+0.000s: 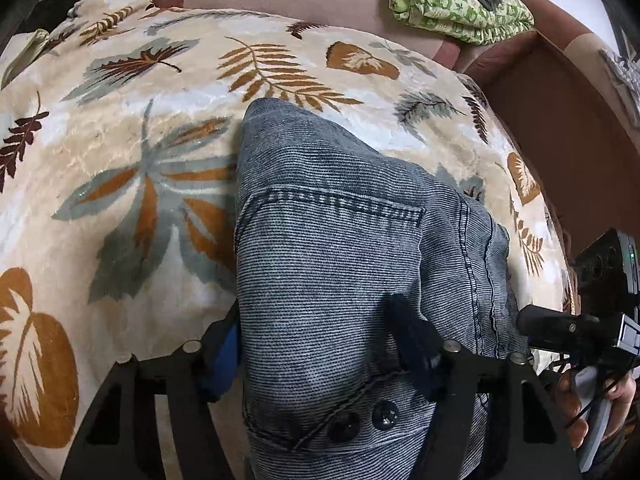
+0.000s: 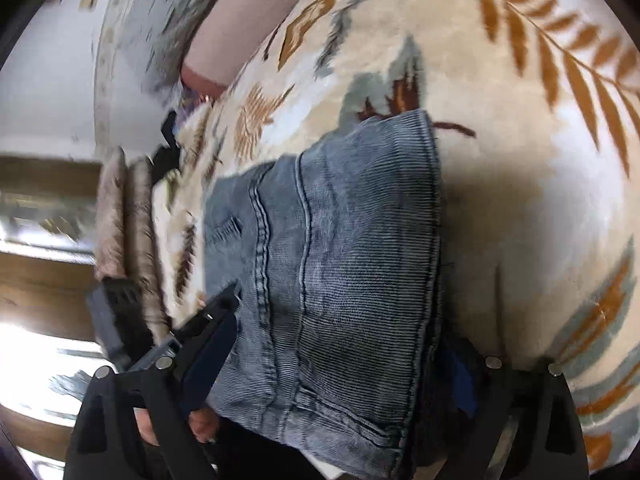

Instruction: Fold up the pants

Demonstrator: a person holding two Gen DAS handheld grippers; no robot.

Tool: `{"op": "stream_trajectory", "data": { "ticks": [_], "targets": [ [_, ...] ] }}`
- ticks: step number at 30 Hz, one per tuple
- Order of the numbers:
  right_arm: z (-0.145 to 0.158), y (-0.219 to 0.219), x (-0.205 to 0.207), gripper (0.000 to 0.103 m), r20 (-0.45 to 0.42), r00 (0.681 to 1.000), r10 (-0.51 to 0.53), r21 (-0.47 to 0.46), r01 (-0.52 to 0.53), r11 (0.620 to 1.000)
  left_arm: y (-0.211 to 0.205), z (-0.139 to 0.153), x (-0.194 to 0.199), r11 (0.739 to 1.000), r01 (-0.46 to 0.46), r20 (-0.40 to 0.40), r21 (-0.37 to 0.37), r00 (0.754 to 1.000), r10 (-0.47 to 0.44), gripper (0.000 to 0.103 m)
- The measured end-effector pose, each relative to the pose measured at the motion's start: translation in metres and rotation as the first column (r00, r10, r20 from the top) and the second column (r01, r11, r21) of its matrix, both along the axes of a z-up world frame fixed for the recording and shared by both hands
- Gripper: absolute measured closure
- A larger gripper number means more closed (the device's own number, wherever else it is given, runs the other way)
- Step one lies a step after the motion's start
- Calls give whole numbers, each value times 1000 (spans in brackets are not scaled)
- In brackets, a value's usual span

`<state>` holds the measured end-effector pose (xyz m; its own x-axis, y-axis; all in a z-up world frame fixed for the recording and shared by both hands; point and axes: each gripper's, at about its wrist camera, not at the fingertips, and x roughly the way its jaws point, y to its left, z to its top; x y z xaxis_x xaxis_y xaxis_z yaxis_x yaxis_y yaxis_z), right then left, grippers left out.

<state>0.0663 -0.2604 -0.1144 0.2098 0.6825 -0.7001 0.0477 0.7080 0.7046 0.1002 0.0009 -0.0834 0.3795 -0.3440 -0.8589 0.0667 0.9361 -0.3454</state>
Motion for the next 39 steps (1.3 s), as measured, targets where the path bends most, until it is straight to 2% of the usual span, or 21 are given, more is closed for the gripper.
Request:
{"op": "stream_trajectory", "data": {
  "ticks": [1,3,5,8,10,11,15,20,24,27,29,31,33,34,35,36,37,38,39],
  "targets": [
    [0,0,1,12,1,1000,1,-8,-1,1000,0,0,0,1000,0,5,7,1000,0,42],
    [1,1,2,25,-3,1000,-4,-46,4,999,1,1,-2,1000,2,11,8,1000,-2,46],
    [4,6,1,46,-2,1000,6,-117,-6,993,1,2,-3,1000,5,18,9,1000,-5,52],
    [6,5,-1,61,6,1000,17,-162,-15,987,-2,6,-5,999,11,40,31,999,-12,64],
    [14,13,-4,67,35,999,29,-218,-21,976,-5,13,-10,998,12,64,61,998,-15,74],
    [21,19,-7,70,59,997,42,-250,-26,968,-6,16,-13,997,13,78,73,997,-19,75],
    [47,31,-20,77,137,987,83,-281,-41,959,-12,44,-33,994,27,172,107,984,-45,80],
    [79,36,-33,78,220,970,99,-205,-53,977,-13,93,-57,986,16,323,168,944,-70,80],
    [117,48,-23,78,332,938,105,-171,-50,984,9,130,-57,988,-32,434,154,900,-39,80],
    [141,61,-4,78,394,911,125,-171,-60,983,32,143,-42,991,-69,472,114,882,7,80],
    [148,69,9,78,419,898,138,-179,-68,981,51,138,-25,993,-91,456,71,888,49,80],
    [145,78,25,78,405,903,144,-181,-75,981,61,124,-9,994,-102,420,48,905,73,78],
    [126,89,44,78,362,918,160,-197,-93,976,67,96,7,991,-120,355,59,931,91,74],
    [117,90,47,74,339,926,166,-200,-102,974,72,75,14,986,-148,295,83,948,118,58],
    [94,96,58,72,282,941,187,-217,-128,968,71,55,19,980,-164,227,114,965,135,46],
    [79,98,63,68,247,950,192,-237,-133,962,76,33,23,972,-179,133,151,978,160,30],
    [58,99,70,57,192,965,178,-280,-120,952,82,17,23,964,-201,65,174,979,192,28],
    [35,95,73,53,132,980,146,-371,-88,924,91,7,17,966,-223,35,130,975,220,27],
    [28,89,70,53,130,983,128,-388,-69,919,98,8,8,966,-243,47,90,970,240,24]
  ]
}}
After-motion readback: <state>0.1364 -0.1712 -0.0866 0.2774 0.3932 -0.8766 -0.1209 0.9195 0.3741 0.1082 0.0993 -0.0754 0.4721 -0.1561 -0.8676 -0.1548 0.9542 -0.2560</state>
